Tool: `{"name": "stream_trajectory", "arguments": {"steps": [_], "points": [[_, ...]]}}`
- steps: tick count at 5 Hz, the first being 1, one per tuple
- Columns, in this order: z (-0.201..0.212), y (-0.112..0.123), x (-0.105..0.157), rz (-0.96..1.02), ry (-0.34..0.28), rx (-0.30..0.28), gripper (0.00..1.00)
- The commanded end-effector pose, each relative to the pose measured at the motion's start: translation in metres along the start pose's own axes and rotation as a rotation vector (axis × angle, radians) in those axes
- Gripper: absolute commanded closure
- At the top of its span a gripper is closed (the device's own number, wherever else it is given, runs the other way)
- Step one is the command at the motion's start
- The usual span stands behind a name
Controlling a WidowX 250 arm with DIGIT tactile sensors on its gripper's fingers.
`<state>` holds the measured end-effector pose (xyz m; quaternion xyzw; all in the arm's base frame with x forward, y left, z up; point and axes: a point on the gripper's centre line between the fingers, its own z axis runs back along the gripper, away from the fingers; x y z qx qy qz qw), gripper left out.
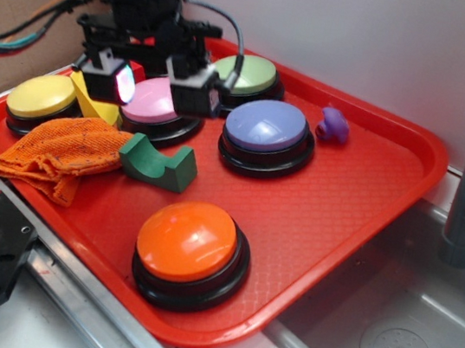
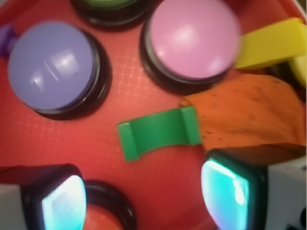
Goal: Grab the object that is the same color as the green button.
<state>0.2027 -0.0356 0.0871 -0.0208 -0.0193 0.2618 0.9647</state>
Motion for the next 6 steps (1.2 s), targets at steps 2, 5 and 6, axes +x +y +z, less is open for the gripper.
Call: {"name": "stream_trajectory", "arguments": {"steps": [2,5,6], "points": [[-0.045,-0.016,0.009,-0.111,-0.012,0.024,0.0],[-0.06,-0.019,0.003,-0.111,-0.028,0.045,1.0],[-0.062,-0.014,0.006,-0.079,-0.032,0.094,1.0]]}}
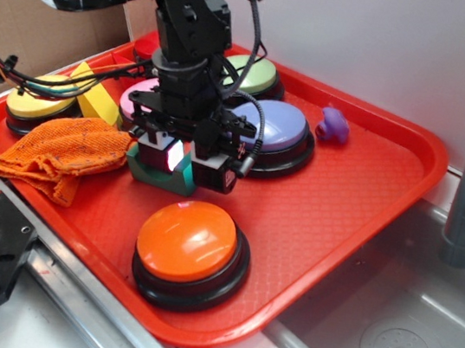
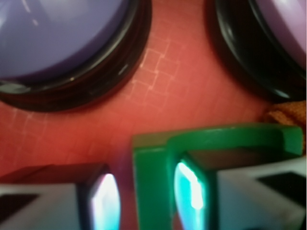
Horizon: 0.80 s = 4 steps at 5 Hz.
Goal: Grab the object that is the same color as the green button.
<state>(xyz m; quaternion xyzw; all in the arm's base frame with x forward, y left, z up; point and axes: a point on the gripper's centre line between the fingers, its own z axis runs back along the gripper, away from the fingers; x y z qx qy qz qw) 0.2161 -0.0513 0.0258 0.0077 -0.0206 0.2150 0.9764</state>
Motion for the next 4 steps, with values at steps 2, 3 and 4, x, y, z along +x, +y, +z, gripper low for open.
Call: {"name": "stream_trajectory", "arguments": {"steps": [2,3,4], "points": [[0.022,0.001,0.005,0.006,0.011,-0.013,1.0],[0.064,0.003,0.004,0.017,0.011,-0.051,1.0],[0.11,0.008,0.004,-0.03,0.036,-0.096,1.0]]}}
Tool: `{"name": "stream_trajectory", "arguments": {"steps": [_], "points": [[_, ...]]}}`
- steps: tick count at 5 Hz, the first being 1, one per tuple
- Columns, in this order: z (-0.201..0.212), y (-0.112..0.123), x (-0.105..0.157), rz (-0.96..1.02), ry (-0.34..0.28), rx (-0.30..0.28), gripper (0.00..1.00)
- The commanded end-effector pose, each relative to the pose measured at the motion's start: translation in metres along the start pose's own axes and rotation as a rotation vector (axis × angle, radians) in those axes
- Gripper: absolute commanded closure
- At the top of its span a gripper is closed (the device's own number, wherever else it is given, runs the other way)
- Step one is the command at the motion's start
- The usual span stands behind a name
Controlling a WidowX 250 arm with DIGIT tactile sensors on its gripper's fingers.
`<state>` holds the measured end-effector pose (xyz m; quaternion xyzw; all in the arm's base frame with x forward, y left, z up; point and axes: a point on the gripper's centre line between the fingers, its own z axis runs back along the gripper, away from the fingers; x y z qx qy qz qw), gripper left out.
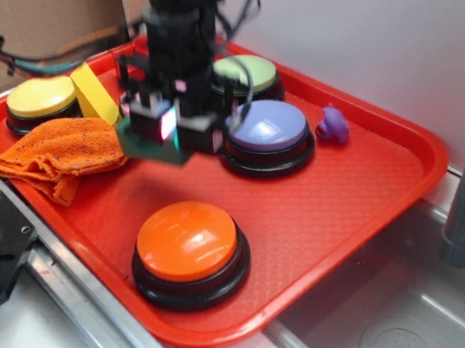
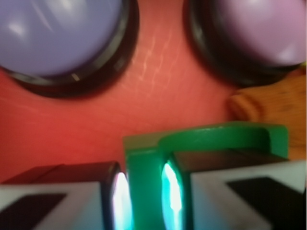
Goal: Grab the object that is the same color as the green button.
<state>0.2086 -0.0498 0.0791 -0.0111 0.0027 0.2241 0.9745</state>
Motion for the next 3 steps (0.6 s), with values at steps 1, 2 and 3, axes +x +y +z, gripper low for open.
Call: {"name": "stream_trajectory", "arguments": {"steps": [1,2,3], "points": [[0.093,0.003,-0.001,-0.067,-0.023,-0.083,1.0],[0.119,0.009,-0.011,-0.068,-0.024,-0.122,1.0],[0.113,0.014,-0.013,-0.059,-0.003,-0.13,1.0]]}}
